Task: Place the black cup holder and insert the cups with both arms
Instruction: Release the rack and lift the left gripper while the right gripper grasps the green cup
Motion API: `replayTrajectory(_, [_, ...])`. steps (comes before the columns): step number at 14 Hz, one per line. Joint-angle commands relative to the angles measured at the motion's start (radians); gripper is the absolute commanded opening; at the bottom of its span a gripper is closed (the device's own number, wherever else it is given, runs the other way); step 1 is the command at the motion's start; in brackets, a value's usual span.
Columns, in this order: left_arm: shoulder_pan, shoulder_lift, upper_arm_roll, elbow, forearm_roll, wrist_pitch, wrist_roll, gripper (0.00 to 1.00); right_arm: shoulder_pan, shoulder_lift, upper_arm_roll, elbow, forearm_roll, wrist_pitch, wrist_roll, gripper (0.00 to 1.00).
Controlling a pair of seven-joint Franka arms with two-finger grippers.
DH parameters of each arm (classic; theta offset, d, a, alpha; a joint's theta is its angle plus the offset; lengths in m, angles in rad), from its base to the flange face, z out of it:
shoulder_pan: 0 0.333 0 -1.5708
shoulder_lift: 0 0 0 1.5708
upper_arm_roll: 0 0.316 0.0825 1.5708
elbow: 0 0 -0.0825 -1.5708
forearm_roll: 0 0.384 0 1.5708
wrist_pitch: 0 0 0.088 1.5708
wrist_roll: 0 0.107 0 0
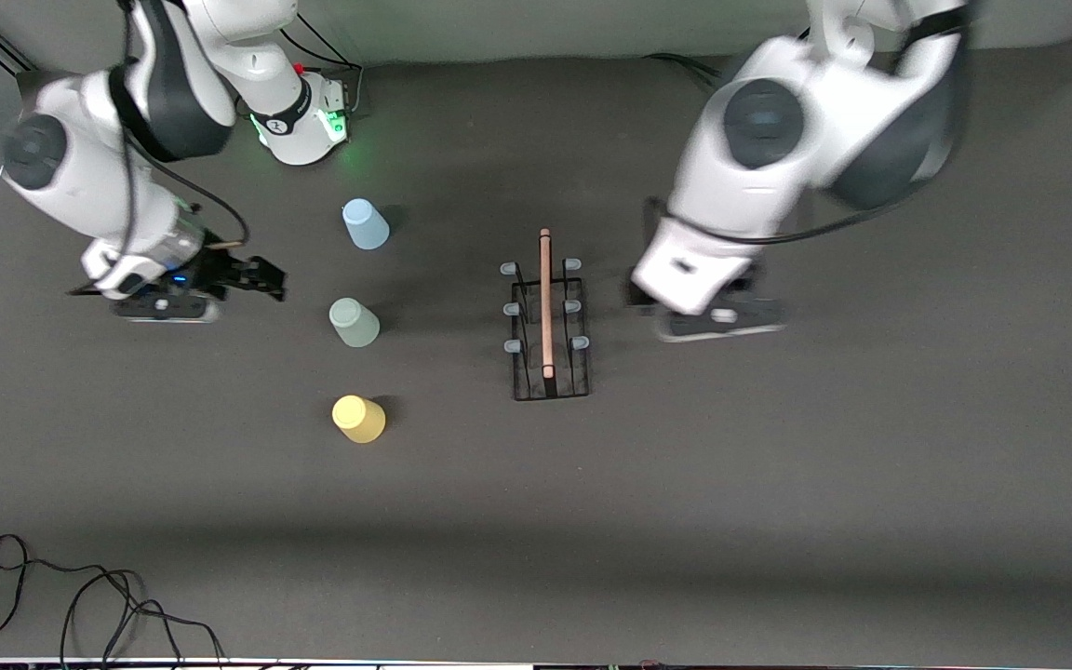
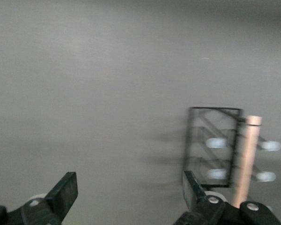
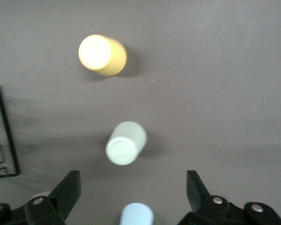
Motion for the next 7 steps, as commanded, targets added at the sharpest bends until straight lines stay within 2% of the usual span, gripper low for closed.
replayTrajectory(1, [0.141, -0.142, -0.009, -0.155, 0.006, -0.025, 0.195, 1.0, 0.079, 0.067, -0.008, -0.026, 0.035, 0.097, 0.082, 1.0])
replayTrajectory(4, [0.302, -0.217, -0.007, -0.221, 0.006, -0.057, 0.381, 1.0, 0.113, 0.117, -0.008, -0.15, 0.035, 0.325, 0.098, 1.0])
replayTrajectory(7, [0.43, -0.255, -0.007, -0.241, 0.006, -0.07, 0.56, 1.0, 0.134, 0.182, -0.008, -0.21, 0.035, 0.465, 0.096, 1.0])
